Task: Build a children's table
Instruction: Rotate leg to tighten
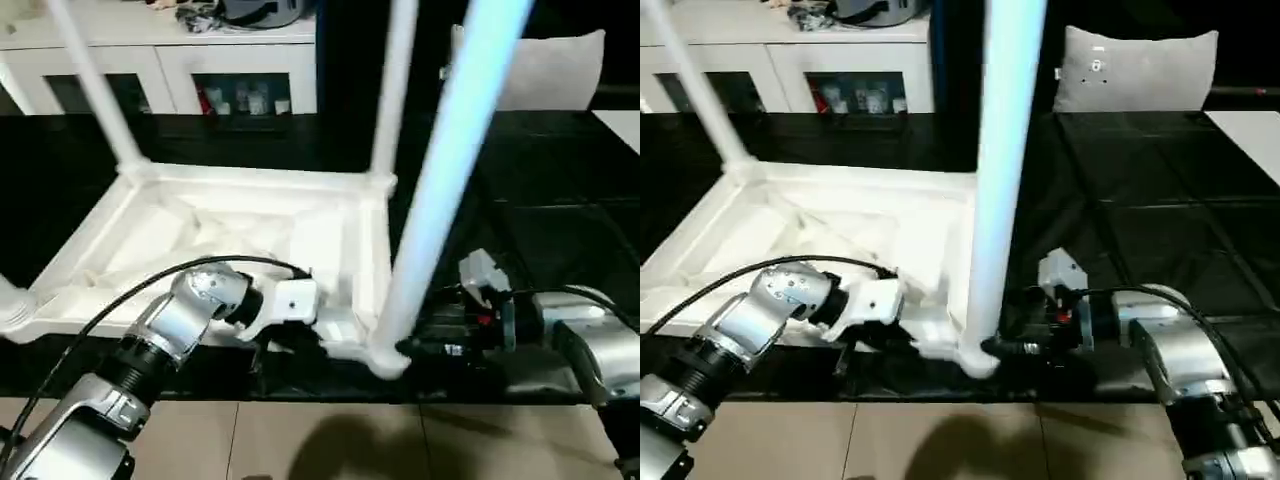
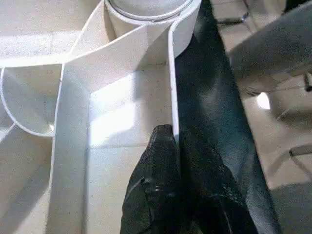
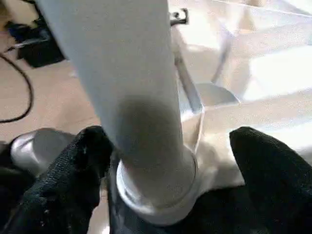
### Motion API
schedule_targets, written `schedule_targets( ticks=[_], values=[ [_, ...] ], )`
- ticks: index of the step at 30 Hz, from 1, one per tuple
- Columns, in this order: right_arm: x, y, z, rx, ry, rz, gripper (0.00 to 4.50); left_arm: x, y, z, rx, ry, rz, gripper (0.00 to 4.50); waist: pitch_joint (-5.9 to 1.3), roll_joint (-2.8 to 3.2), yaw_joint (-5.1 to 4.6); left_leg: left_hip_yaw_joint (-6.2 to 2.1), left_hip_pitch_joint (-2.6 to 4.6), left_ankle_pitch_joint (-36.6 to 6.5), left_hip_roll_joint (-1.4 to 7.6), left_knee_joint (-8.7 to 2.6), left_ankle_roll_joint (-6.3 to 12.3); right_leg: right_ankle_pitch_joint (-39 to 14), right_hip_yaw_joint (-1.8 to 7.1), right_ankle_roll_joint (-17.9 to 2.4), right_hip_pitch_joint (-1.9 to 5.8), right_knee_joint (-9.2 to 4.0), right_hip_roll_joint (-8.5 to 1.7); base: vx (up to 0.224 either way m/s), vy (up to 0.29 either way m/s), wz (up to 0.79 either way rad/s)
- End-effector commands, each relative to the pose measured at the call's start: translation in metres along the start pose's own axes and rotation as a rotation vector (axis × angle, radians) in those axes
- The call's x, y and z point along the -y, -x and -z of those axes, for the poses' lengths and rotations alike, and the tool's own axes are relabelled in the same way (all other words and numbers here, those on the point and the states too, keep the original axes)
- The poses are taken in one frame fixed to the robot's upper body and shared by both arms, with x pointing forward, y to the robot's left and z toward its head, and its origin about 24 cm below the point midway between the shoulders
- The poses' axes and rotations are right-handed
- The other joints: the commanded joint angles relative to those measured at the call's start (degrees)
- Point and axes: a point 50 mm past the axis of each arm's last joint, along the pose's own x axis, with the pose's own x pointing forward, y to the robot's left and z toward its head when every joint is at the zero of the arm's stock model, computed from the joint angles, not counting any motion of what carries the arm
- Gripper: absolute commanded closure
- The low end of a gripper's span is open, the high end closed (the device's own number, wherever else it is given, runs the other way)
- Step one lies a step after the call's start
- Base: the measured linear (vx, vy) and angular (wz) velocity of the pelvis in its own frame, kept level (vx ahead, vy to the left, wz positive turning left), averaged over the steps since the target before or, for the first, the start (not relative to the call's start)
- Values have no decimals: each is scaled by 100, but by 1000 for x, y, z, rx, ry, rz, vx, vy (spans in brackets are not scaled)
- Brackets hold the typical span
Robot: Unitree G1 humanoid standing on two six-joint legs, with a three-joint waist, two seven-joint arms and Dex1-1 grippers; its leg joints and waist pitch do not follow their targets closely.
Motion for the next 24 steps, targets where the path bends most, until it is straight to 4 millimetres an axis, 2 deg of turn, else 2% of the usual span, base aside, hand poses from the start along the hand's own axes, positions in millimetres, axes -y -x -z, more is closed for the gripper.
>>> schedule_targets(
  ticks=[1, 5, 8, 12, 13, 18, 19, 24],
  values=[
    [-2, -1, -5, 3, 3, -46, 62, 5, -6, -2, -39, -37, 80, 450, -332, -85, -14, -155, -19, -124, 456, -340, 630, -1843, 485, 239, 330, -371, -663, 0, 0, 0],
    [-6, -5, -6, -6, -8, -109, 95, 6, -8, -3, -31, -44, 89, 450, -337, -92, -5, -162, -30, -90, 460, -335, 631, -1766, 487, 226, 338, -359, -669, 0, 0, 0],
    [-6, -6, -5, -15, -15, -130, 120, 6, -8, -3, -29, -47, 95, 450, -337, -108, -2, -148, -36, -105, 435, -335, 589, -1880, 482, 296, 346, -381, -664, 0, 0, 0],
    [-7, -6, -4, -25, -30, -152, 151, 6, -6, -1, -33, -46, 95, 450, -335, -101, 10, -152, -28, -88, 441, -335, 596, -1875, 481, 313, 336, -377, -659, 0, 0, 0],
    [-7, -6, -4, -26, -34, -157, 176, 6, -6, -1, -34, -45, 94, 450, -335, -100, 14, -150, -29, -93, 437, -334, 590, -1888, 481, 315, 338, -381, -659, 0, 0, 0],
    [-9, -7, -2, -30, -47, -170, 197, 6, -6, 0, -32, -33, 88, 450, -335, -101, 38, -149, -19, -102, 439, -338, 565, -1948, 475, 358, 331, -390, -652, 0, 0, 0],
    [-11, -8, -1, -29, -53, -174, 219, 6, -6, 0, -33, -25, 85, 450, -335, -102, 43, -149, -20, -100, 442, -337, 564, -1936, 475, 357, 335, -390, -655, 0, 0, 0],
    [-13, -12, -1, 4, -71, -166, 242, 6, -8, 0, -14, 17, 65, 450, -339, -103, 57, -152, -16, -66, 455, -338, 561, -1875, 482, 326, 332, -377, -665, 0, 0, 0]
  ],
)
